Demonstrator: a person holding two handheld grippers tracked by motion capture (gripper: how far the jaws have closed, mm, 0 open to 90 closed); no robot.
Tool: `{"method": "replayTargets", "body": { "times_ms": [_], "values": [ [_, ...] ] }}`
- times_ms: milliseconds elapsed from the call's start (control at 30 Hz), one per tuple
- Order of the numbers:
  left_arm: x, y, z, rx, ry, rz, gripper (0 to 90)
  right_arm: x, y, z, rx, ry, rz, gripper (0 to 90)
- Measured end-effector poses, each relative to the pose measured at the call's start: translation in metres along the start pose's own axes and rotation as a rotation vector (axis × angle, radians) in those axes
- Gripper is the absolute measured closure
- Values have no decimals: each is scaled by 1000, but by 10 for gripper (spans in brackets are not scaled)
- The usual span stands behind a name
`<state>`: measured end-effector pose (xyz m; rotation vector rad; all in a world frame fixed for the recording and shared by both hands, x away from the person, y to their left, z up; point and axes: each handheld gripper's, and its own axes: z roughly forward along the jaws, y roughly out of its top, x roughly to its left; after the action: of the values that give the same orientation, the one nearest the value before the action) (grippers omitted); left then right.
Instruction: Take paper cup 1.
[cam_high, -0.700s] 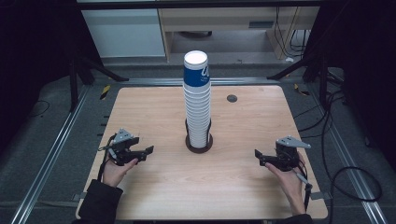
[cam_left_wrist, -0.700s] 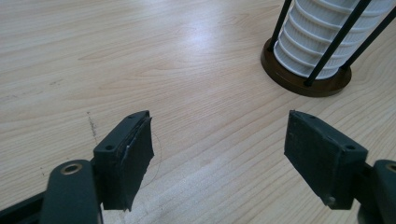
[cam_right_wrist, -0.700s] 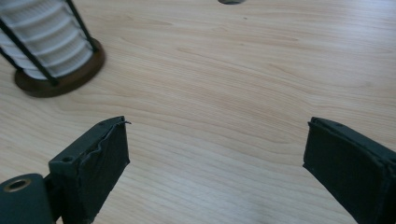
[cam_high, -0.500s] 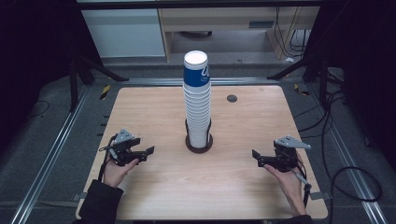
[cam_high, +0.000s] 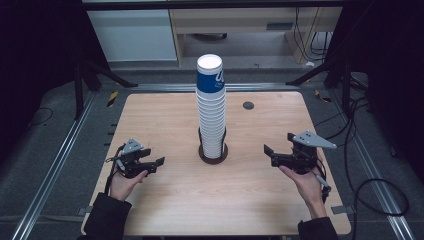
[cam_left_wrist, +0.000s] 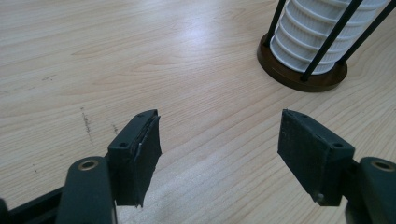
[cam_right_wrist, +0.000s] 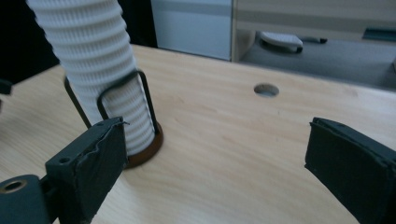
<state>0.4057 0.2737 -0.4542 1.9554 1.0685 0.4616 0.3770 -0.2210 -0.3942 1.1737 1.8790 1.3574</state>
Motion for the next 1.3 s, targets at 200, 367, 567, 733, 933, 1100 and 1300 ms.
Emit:
{"method": "replayTargets", "body": {
  "times_ms": [200,367,567,733,933,1100,1300],
  "values": [
    [0,0,0,4,-2,-7,289,5,27,-1,-49,32,-21,86],
    [0,0,1,12,-9,-7,283,9,48,-2,-93,47,-34,94],
    [-1,-1,2,17,-12,0,274,19,71,-1,-142,90,-53,113],
    [-2,-1,4,27,-16,11,262,30,89,2,-162,142,-86,113],
    [-3,-1,5,33,-14,17,257,41,107,5,-189,197,-87,113],
    [-3,-1,4,29,-13,19,254,51,122,12,-206,225,-98,117],
    [-3,-1,4,28,-14,19,252,64,138,21,-219,256,-118,117]
  ]
}}
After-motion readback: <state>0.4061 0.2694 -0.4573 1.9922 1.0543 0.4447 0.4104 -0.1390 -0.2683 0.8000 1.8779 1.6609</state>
